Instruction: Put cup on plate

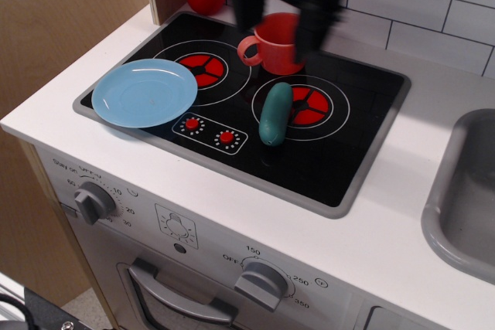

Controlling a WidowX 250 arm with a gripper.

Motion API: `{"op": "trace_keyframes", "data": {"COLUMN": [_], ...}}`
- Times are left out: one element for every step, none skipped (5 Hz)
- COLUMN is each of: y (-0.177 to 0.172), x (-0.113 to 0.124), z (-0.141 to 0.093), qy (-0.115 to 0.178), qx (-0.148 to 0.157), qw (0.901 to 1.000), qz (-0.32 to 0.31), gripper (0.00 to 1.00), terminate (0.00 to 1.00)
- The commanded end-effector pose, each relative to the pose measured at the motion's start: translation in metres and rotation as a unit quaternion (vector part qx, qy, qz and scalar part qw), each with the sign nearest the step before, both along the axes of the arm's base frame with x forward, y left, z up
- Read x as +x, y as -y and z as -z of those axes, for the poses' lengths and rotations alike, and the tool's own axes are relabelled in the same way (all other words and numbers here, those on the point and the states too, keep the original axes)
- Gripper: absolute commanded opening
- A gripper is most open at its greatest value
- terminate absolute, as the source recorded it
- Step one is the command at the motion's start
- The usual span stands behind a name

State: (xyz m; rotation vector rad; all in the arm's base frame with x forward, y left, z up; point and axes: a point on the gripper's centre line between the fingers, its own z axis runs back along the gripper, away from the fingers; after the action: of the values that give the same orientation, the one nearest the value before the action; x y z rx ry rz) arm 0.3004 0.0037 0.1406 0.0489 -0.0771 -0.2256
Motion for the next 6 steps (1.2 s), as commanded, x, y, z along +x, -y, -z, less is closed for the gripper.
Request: {"op": "trace_keyframes", "data": {"y": [-0.064, -0.082, -0.085, -0.077, -0.067, -0.060], "x": [0.017, 0.031, 0.044, 0.054, 0.062, 0.068], "z": [-0.018, -0.006, 0.005, 0.019, 0.025, 0.036], "qy": [0.052, 0.048, 0.048, 0.056, 0.056, 0.047], "qx": [-0.018, -0.005, -0.005, -0.005, -0.009, -0.016], "qw": [0.9983, 0.9986, 0.9971, 0.9954, 0.9932, 0.9929], "qz": [0.020, 0.023, 0.059, 0.078, 0.102, 0.108], "gripper": [1.00, 1.00, 1.00, 1.00, 1.00, 1.00], "terminate": [0.00, 0.00, 0.00, 0.00, 0.00, 0.00]}}
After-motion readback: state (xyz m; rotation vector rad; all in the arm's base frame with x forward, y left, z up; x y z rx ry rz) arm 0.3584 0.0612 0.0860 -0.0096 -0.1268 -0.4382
